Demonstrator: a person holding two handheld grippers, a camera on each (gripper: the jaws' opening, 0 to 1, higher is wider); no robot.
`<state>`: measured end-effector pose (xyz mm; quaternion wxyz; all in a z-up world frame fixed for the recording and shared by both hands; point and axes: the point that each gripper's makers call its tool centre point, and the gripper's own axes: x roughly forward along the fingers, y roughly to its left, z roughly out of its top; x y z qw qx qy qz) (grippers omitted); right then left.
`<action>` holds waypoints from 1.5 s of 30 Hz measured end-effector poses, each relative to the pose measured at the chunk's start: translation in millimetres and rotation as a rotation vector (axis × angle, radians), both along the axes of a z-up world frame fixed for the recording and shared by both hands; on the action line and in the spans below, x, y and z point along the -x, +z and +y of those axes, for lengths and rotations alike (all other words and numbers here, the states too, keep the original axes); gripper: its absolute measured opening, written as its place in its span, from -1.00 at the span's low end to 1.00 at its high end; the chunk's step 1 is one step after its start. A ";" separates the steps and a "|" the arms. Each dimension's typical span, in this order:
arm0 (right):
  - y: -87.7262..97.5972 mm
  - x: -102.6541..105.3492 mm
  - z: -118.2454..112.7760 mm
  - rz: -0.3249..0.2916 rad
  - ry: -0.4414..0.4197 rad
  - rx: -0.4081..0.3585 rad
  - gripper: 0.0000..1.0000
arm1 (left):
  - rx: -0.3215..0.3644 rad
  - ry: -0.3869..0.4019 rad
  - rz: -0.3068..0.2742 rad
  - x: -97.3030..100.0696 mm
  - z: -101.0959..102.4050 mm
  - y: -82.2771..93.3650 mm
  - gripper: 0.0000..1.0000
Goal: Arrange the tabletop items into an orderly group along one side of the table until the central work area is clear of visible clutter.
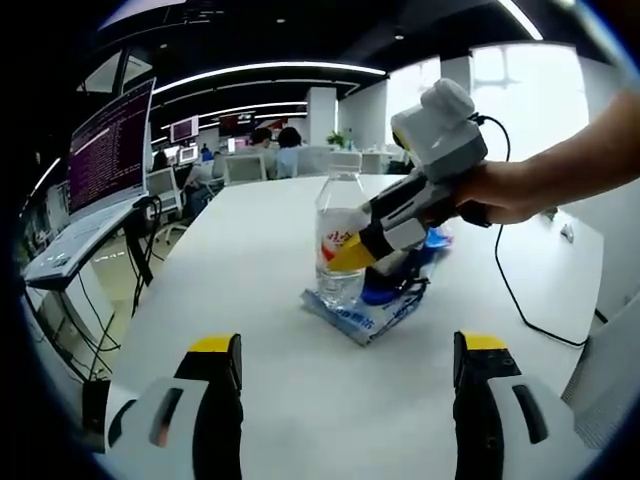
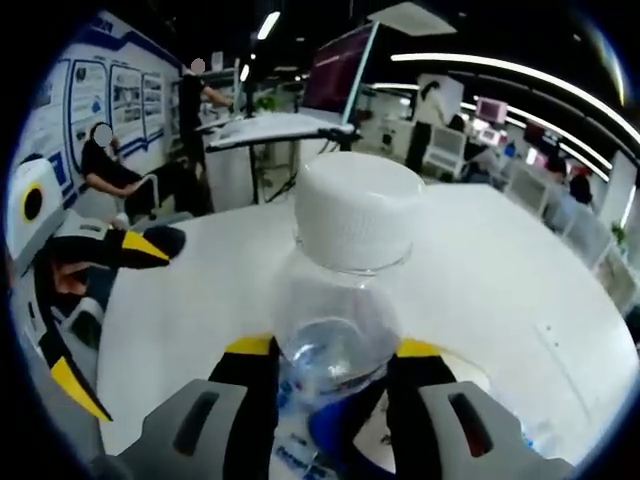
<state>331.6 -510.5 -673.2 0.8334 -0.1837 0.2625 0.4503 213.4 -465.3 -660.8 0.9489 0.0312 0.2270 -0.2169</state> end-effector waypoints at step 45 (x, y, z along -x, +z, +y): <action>35.7 -14.7 15.1 -0.003 0.056 -0.058 -0.28 | -0.010 -0.017 -0.005 0.9 -3.6 1.0 0.75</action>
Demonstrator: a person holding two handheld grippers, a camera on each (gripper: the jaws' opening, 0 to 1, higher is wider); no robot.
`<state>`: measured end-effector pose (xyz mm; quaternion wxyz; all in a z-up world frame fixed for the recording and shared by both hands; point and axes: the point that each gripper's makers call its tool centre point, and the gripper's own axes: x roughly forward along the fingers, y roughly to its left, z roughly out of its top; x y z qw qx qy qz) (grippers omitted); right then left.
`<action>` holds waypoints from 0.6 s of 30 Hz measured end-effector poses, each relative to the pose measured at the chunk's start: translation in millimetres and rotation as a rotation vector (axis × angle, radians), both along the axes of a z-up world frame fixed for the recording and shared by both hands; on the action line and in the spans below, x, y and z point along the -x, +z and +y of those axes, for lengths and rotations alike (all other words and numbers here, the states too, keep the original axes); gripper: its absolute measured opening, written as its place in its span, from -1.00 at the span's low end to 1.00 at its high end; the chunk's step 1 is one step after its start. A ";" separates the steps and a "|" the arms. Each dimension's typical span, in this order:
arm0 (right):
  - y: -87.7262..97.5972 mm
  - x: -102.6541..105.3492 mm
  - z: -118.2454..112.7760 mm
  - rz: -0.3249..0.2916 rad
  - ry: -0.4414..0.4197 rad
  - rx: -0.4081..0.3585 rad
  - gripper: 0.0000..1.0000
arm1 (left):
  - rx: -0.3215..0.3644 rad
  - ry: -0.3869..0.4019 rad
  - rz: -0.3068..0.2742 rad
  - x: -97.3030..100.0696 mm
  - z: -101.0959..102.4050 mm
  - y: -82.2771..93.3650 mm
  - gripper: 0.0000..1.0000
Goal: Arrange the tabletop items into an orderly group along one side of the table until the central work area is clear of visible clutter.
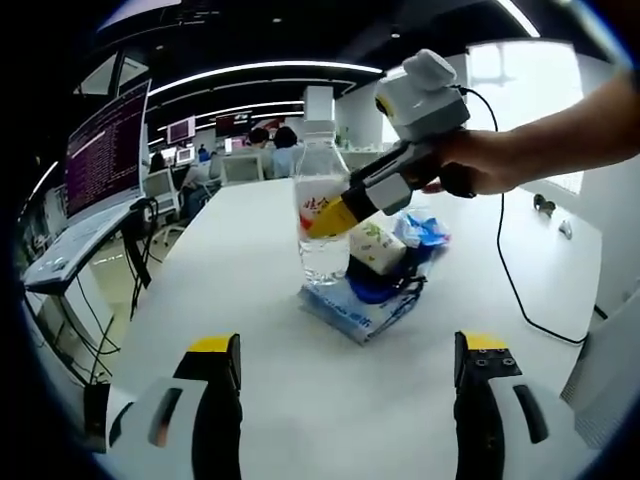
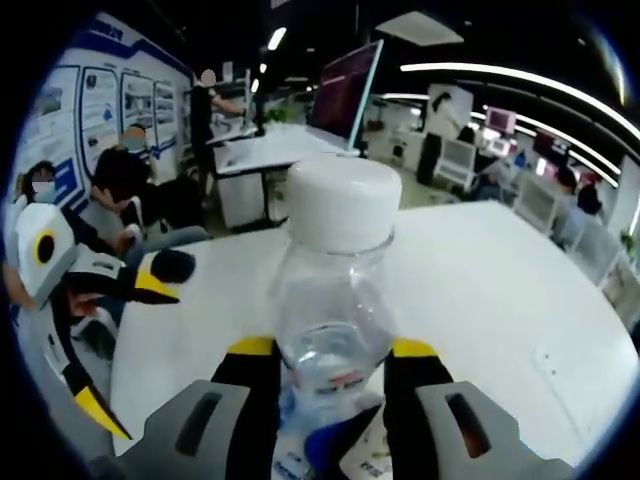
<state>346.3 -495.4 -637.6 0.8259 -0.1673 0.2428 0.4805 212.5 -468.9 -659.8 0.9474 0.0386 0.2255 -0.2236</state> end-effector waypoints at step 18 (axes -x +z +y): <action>7.8 -41.0 17.4 -0.022 -0.016 -0.015 -0.28 | 0.026 0.039 0.001 -2.9 8.5 0.0 0.75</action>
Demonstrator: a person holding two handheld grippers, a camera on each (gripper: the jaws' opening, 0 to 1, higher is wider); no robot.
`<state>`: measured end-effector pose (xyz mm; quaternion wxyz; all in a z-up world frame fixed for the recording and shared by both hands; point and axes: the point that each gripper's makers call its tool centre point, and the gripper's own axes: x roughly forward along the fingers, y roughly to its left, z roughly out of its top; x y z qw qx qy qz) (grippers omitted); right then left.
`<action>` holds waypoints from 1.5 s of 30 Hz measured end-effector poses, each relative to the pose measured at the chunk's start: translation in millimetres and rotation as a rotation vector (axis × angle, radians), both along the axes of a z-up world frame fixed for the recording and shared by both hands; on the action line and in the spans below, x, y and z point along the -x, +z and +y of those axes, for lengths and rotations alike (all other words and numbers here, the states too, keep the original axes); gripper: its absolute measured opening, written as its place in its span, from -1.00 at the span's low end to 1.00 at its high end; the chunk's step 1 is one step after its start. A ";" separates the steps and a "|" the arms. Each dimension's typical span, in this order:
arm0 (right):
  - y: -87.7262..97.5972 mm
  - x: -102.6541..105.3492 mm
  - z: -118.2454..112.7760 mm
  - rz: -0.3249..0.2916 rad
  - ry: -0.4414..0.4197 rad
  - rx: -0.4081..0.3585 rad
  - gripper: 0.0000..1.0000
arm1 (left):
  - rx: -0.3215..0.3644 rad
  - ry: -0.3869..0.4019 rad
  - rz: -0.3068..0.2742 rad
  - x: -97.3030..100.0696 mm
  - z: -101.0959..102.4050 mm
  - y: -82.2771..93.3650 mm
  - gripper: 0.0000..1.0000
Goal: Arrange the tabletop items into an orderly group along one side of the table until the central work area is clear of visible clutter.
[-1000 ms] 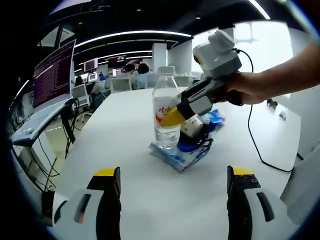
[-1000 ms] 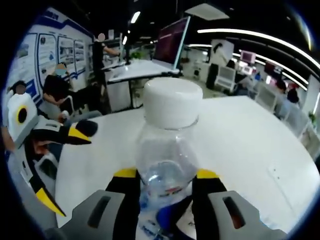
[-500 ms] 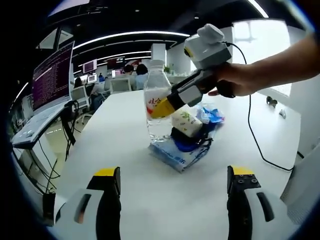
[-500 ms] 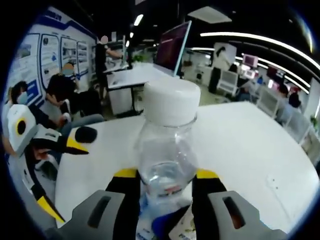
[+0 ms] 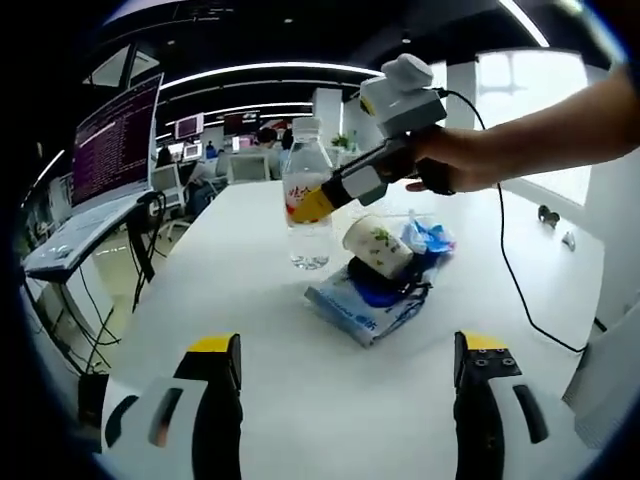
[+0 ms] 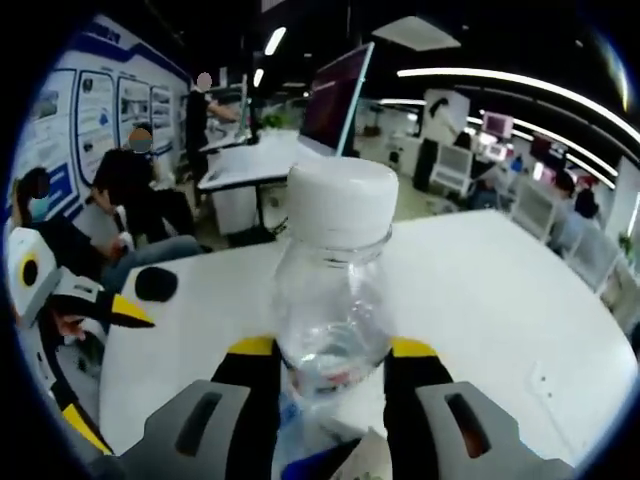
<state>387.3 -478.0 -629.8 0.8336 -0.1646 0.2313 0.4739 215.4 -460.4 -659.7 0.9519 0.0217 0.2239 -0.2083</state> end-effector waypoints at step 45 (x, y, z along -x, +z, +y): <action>-16.5 -63.3 49.5 -0.005 0.017 0.035 -0.29 | -0.007 -0.001 -0.091 -4.0 -3.0 20.0 0.93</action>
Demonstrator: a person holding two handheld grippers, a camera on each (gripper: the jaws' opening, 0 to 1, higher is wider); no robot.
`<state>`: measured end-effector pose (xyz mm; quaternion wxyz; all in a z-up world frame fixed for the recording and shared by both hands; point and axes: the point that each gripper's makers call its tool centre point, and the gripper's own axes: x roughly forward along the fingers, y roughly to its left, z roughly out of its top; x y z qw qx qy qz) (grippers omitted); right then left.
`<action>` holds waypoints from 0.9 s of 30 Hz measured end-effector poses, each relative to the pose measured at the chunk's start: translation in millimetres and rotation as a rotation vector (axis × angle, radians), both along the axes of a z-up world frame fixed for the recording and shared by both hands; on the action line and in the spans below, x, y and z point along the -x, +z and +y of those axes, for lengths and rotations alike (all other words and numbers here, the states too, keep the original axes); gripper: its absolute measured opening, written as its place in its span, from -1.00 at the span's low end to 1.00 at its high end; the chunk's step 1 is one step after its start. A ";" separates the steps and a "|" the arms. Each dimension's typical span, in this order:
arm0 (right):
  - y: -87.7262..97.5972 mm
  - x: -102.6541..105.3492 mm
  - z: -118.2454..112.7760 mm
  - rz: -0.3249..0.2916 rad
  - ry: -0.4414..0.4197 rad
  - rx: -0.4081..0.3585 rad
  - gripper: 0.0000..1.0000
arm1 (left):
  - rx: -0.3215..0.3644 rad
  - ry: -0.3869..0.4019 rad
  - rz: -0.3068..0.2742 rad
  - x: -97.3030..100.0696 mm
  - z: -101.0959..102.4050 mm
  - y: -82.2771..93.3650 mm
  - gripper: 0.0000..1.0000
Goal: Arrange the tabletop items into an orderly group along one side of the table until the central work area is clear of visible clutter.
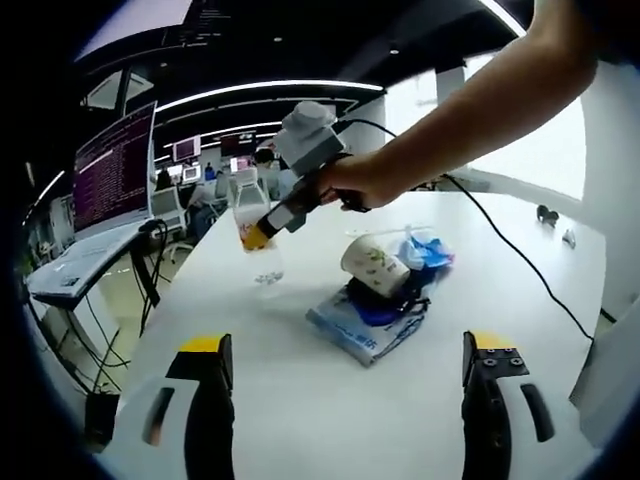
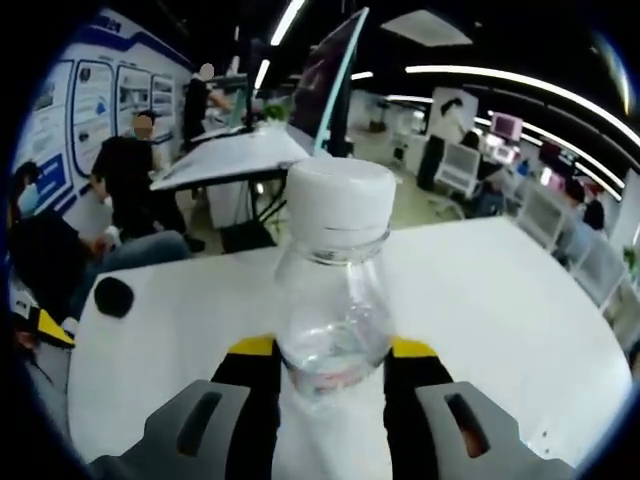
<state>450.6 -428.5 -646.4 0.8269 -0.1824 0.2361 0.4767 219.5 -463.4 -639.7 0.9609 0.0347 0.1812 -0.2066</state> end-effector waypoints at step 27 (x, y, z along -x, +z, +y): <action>-6.7 -12.6 5.2 -0.014 -0.009 -0.004 -0.28 | -0.033 0.075 0.005 21.1 15.2 19.3 1.00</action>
